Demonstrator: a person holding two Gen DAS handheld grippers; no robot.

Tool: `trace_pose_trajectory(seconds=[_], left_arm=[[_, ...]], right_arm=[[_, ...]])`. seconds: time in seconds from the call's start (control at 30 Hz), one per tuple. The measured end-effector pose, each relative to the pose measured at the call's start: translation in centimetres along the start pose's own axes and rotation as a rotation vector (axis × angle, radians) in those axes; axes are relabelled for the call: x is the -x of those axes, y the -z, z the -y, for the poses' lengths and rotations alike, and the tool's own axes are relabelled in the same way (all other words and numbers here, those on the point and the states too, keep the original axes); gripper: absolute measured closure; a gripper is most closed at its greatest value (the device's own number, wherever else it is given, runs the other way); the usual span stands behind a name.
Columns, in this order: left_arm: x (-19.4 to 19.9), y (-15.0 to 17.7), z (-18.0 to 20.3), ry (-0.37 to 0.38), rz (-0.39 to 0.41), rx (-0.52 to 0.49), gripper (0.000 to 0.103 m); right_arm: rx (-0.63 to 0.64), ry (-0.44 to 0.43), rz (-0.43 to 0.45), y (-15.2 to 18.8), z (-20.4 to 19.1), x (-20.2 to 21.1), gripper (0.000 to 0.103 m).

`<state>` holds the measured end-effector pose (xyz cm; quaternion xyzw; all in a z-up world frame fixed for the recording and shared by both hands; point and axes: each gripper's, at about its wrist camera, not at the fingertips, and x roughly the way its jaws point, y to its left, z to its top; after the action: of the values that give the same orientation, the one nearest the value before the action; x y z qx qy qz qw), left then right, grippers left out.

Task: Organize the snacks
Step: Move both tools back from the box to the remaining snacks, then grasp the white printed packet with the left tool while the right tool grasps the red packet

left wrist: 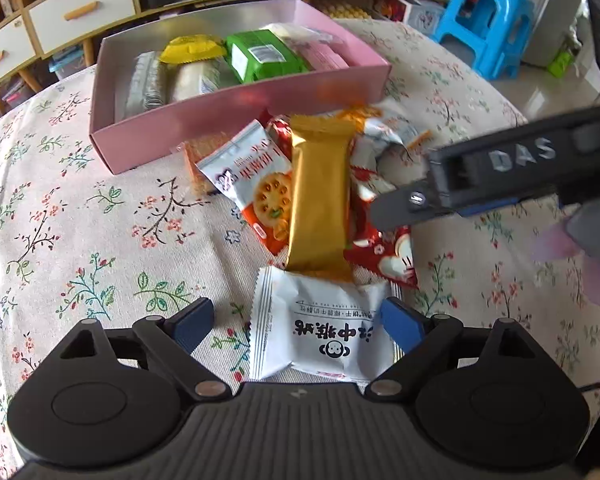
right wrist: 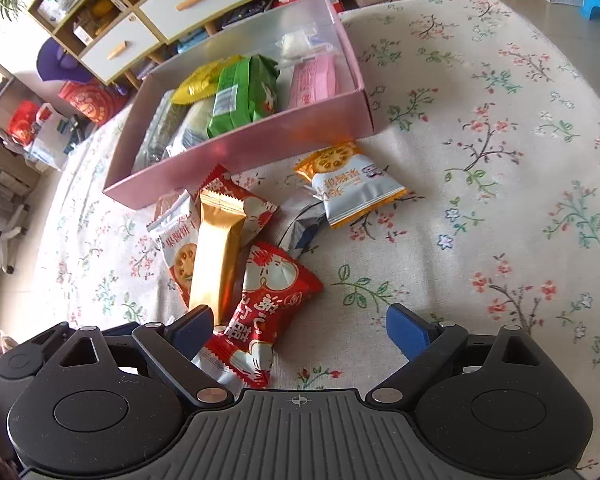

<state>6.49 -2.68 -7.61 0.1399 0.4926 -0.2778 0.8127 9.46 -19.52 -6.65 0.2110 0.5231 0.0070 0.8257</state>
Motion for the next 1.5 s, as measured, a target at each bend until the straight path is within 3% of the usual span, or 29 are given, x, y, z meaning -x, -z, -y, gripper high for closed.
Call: trace_pose_trajectory(seconds=[0.4,0.47,0.7,0.8,0.97,1.07,1.13,1.27,1.5], left_arm=[[-0.3,0.8,1.6,-0.019,-0.037,-0.122,0.007],[-0.2,0.8,1.6,-0.022,-0.042,-0.134,0.01],[0.6,0.6,0.4,-0.035,-0.038,-0.125,0.038],[0.7,0.5,-0.5,-0.048,-0.034,-0.097,0.042],[1.1,0.6,-1.9,-0.117,-0.02,-0.075,0.041],[1.1,0.4,-2.4,-0.095,-0.01,-0.039,0.036],[1.1,0.4,-2.9,-0.068,-0.003,0.002,0.025],[0.6,0.5,-3.2,-0.008,-0.016,0.076,0.022],[-0.4,0.7,-1.8,-0.058,-0.048,-0.003,0.019]], right_arm=[[0.156,0.13,0.052,0.7,-2.0,-0.9,0.014],[0.176,0.146,0.055,0.7,-2.0,-0.8,0.019],[0.177,0.167,0.061,0.6,-0.7,0.2,0.038],[0.148,0.171,0.065,0.3,0.3,0.6,0.043],[0.109,0.177,0.071,-0.1,1.6,1.2,0.043],[0.082,0.131,0.066,-0.4,2.1,1.7,0.043],[0.067,0.106,0.066,-0.5,2.2,2.0,0.043],[0.065,0.089,0.057,-0.3,1.8,1.8,0.043],[0.12,0.133,0.047,0.2,0.8,0.8,0.043]])
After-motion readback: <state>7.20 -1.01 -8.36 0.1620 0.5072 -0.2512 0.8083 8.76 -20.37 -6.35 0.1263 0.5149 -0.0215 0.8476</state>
